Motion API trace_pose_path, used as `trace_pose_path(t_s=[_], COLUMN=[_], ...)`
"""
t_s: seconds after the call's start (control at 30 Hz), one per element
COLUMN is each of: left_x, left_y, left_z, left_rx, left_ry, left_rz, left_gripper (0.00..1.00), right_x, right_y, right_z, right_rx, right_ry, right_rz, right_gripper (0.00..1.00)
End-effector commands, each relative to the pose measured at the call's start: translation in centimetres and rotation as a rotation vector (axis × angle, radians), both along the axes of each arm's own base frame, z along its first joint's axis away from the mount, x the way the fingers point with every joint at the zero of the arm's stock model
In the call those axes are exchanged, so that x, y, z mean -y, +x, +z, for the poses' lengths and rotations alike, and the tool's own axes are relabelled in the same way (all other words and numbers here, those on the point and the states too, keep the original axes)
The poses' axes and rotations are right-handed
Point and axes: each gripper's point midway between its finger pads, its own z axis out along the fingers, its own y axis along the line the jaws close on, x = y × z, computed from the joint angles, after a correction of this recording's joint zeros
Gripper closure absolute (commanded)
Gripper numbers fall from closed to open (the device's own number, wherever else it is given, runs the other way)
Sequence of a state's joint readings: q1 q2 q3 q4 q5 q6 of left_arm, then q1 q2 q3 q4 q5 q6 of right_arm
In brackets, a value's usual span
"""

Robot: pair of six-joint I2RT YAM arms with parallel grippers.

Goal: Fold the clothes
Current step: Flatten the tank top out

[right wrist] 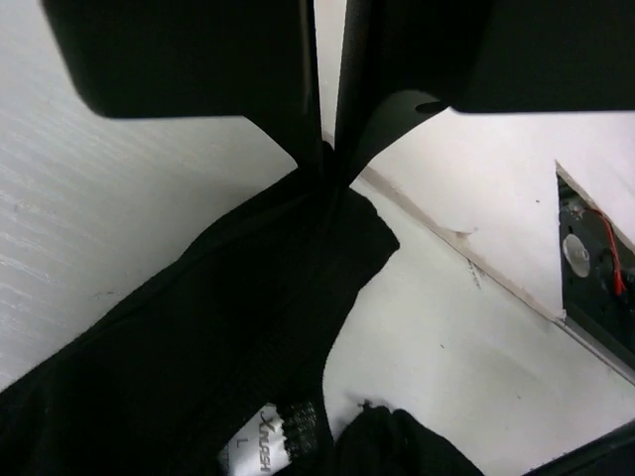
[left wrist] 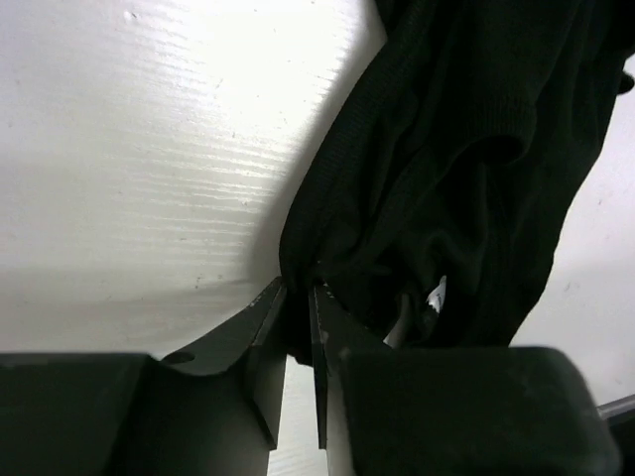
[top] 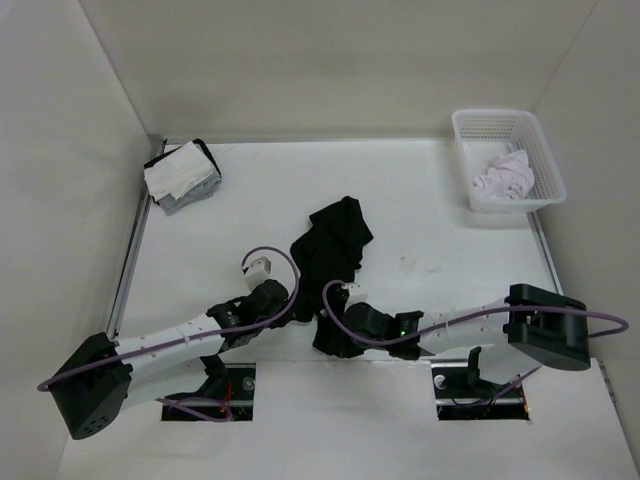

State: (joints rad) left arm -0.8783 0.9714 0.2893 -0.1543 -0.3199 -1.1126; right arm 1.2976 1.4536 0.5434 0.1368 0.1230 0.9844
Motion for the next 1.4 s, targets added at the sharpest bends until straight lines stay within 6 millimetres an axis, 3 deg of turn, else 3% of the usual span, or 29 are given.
trace_pose_path(t_s=[0.0, 0.03, 0.1, 0.13, 0.17, 0.2, 0.23, 0.27, 0.33, 0.43, 0.53, 0.57, 0.63, 0.7, 0.8, 0.87, 0.9, 0.93, 0.97, 1.03, 1.13, 1.17, 1.2, 1.23, 1.3, 1.33, 1.37], left_x=[0.3, 0.6, 0.4, -0.3, -0.8, -1.6, -3.0, -3.6, -5.5, -7.4, -9.0, -9.5, -10.4, -10.8, -10.8, -10.2, -9.8, -8.5, -8.1, -7.1, -7.3, -7.8, -8.9, -9.4, -10.4, -10.6, -10.9], left_y=[1.2, 1.6, 3.2, 3.8, 4.0, 4.3, 4.5, 4.5, 4.2, 3.4, 2.1, 1.7, 0.8, 0.7, 1.8, 3.4, 4.5, 8.1, 10.2, 13.6, 21.5, 23.7, 27.4, 29.6, 32.4, 35.3, 36.6], left_z=[2.5, 3.9, 10.0, 13.7, 15.7, 18.6, 22.8, 24.9, 31.5, 39.4, 46.7, 48.7, 52.6, 54.7, 55.2, 54.2, 53.3, 50.6, 48.9, 45.7, 37.6, 35.6, 32.4, 30.7, 28.9, 27.6, 27.1], left_rx=[0.077, 0.113, 0.259, 0.344, 0.39, 0.458, 0.55, 0.595, 0.737, 0.887, 1.03, 1.067, 1.138, 1.177, 1.195, 1.183, 1.173, 1.152, 1.136, 1.085, 0.906, 0.86, 0.79, 0.75, 0.705, 0.666, 0.648], left_ry=[-0.032, -0.056, -0.104, -0.11, -0.103, -0.086, -0.069, -0.064, -0.065, -0.124, -0.207, -0.23, -0.286, -0.292, -0.241, -0.179, -0.133, -0.044, -0.009, 0.006, 0.015, 0.024, 0.04, 0.042, 0.052, 0.056, 0.069], left_rz=[-0.012, -0.016, -0.01, 0.002, 0.004, 0.014, 0.038, 0.051, 0.091, 0.14, 0.181, 0.192, 0.212, 0.228, 0.269, 0.296, 0.312, 0.341, 0.35, 0.333, 0.327, 0.333, 0.355, 0.37, 0.404, 0.416, 0.418], left_gripper=[0.94, 0.95, 0.97, 0.97, 0.97, 0.97, 0.97, 0.97, 0.97, 0.97, 0.97, 0.97, 0.97, 0.97, 0.96, 0.95, 0.95, 0.95, 0.95, 0.95, 0.95, 0.95, 0.95, 0.94, 0.94, 0.91, 0.87], right_x=[-1.1, -0.9, 0.1, 1.1, 1.8, 2.8, 4.4, 5.9, 8.1, 11.3, 13.2, 13.3, 14.0, 14.3, 13.8, 13.1, 12.2, 10.5, 9.5, 8.7, 7.3, 7.2, 7.2, 7.3, 7.4, 8.2, 9.0], right_y=[1.6, 2.0, 2.7, 3.4, 3.7, 4.4, 5.0, 5.4, 6.2, 6.6, 6.6, 6.5, 6.3, 6.1, 6.5, 7.6, 8.6, 11.9, 14.2, 18.5, 26.3, 27.5, 31.5, 34.1, 37.5, 41.2, 44.0], right_z=[4.1, 5.6, 9.4, 12.8, 14.4, 17.2, 21.1, 24.7, 30.0, 39.4, 47.3, 48.0, 52.4, 54.6, 55.3, 54.6, 53.2, 49.8, 47.6, 44.5, 39.2, 38.6, 37.0, 36.1, 35.4, 34.6, 34.2], right_rx=[0.092, 0.129, 0.204, 0.279, 0.315, 0.375, 0.454, 0.528, 0.627, 0.794, 0.922, 0.932, 0.991, 1.02, 1.056, 1.069, 1.064, 1.012, 0.962, 0.901, 0.796, 0.78, 0.746, 0.722, 0.704, 0.685, 0.676], right_ry=[0.1, 0.116, 0.139, 0.153, 0.156, 0.167, 0.187, 0.201, 0.227, 0.288, 0.351, 0.358, 0.404, 0.433, 0.431, 0.41, 0.387, 0.345, 0.333, 0.314, 0.247, 0.235, 0.201, 0.185, 0.168, 0.141, 0.125], right_rz=[-0.039, -0.041, -0.053, -0.064, -0.074, -0.096, -0.124, -0.139, -0.177, -0.224, -0.246, -0.245, -0.256, -0.262, -0.277, -0.293, -0.291, -0.294, -0.289, -0.306, -0.33, -0.334, -0.357, -0.378, -0.399, -0.445, -0.488], right_gripper=[0.92, 0.93, 0.94, 0.94, 0.94, 0.94, 0.95, 0.95, 0.95, 0.96, 0.96, 0.96, 0.96, 0.96, 0.96, 0.95, 0.95, 0.96, 0.96, 0.96, 0.96, 0.96, 0.96, 0.96, 0.96, 0.94, 0.9])
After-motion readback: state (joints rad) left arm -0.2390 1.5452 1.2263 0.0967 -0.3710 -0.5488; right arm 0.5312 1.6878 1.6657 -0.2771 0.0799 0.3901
